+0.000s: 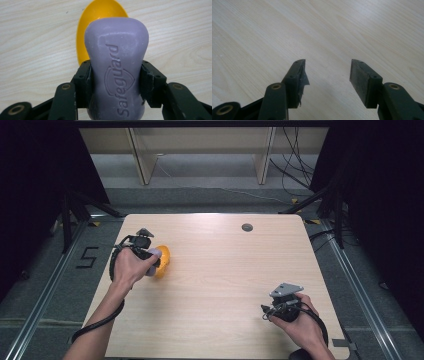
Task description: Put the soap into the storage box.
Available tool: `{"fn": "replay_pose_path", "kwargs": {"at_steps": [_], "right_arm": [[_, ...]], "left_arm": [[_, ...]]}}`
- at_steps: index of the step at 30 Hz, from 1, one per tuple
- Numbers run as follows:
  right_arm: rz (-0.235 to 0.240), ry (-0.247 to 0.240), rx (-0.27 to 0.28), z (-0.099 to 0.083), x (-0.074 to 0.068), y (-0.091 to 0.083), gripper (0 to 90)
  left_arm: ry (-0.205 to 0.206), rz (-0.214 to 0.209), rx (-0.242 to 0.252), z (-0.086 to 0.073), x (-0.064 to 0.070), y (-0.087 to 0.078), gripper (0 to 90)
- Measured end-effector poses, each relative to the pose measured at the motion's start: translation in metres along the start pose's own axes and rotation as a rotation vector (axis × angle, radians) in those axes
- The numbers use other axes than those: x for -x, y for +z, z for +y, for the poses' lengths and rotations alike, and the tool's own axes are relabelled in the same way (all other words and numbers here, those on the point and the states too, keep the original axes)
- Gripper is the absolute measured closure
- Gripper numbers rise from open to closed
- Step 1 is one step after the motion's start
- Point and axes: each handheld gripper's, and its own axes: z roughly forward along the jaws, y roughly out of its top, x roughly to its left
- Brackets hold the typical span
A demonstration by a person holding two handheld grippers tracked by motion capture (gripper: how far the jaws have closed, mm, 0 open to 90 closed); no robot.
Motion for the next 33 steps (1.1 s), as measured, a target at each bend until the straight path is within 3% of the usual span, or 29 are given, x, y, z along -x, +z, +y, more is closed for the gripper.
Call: {"fn": "replay_pose_path", "kwargs": {"at_steps": [15,33], "right_arm": [[-0.004,-0.012,0.009,0.0,0.001,0.0,46.9],[-0.004,-0.012,0.011,0.0,0.001,0.0,46.9]], "left_arm": [[0.005,0.007,-0.009,0.011,0.002,0.009,48.9],[-0.014,0.005,0.017,0.018,0.001,0.019,48.9]]}}
